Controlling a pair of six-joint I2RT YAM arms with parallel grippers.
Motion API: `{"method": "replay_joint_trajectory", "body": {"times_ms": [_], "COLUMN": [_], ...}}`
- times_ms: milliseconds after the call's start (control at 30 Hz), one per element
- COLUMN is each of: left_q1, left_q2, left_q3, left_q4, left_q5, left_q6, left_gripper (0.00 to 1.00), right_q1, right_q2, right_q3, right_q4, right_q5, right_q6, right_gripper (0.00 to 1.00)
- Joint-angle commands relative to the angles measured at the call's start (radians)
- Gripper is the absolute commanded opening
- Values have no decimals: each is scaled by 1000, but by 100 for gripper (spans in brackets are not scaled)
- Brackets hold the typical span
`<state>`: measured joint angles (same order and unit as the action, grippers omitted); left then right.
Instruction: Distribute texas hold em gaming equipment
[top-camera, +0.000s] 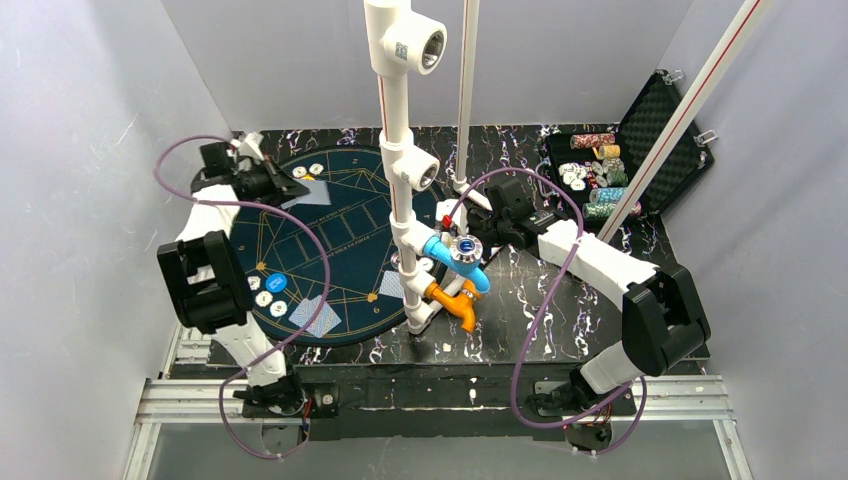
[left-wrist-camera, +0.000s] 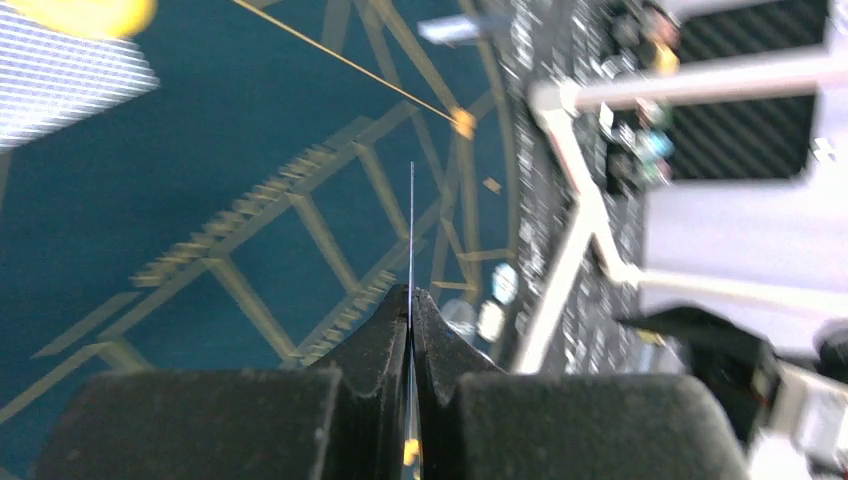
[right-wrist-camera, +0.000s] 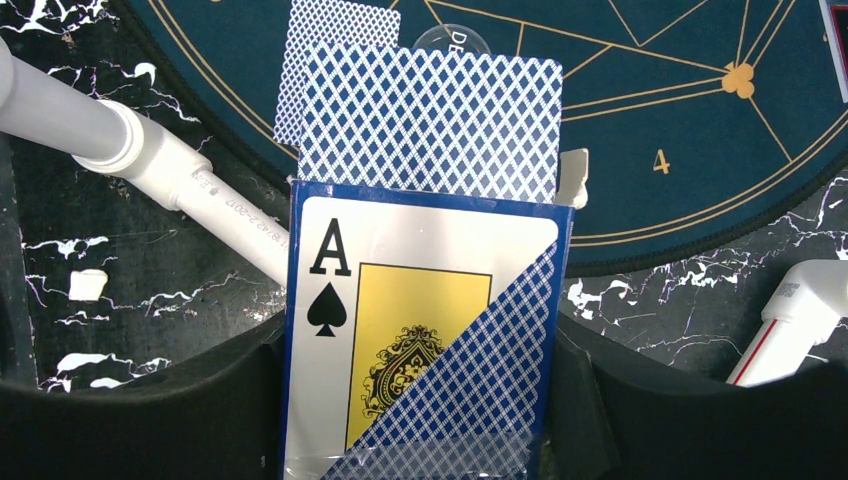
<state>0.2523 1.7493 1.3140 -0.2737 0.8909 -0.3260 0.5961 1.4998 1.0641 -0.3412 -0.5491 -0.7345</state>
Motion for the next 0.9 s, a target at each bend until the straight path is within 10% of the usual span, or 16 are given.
{"method": "replay_joint_trajectory", "body": {"times_ms": [0, 267, 867], "left_q1": [74, 139, 160], "left_q2": [78, 164, 339], "left_q3": [96, 148, 224], "left_q4": [-102, -98, -70], "left_q5": [-289, -569, -490], "left_q6": [60, 25, -92], "left_gripper": [0, 0, 0], "right_q1": [-2, -2, -4], "right_q2": [-20, -23, -3], "right_q3": [33, 26, 37], "right_q4": [22, 8, -1], "right_q5": [-18, -17, -20], "right_q6": [-8, -11, -19], "right_gripper": [1, 1, 1]}}
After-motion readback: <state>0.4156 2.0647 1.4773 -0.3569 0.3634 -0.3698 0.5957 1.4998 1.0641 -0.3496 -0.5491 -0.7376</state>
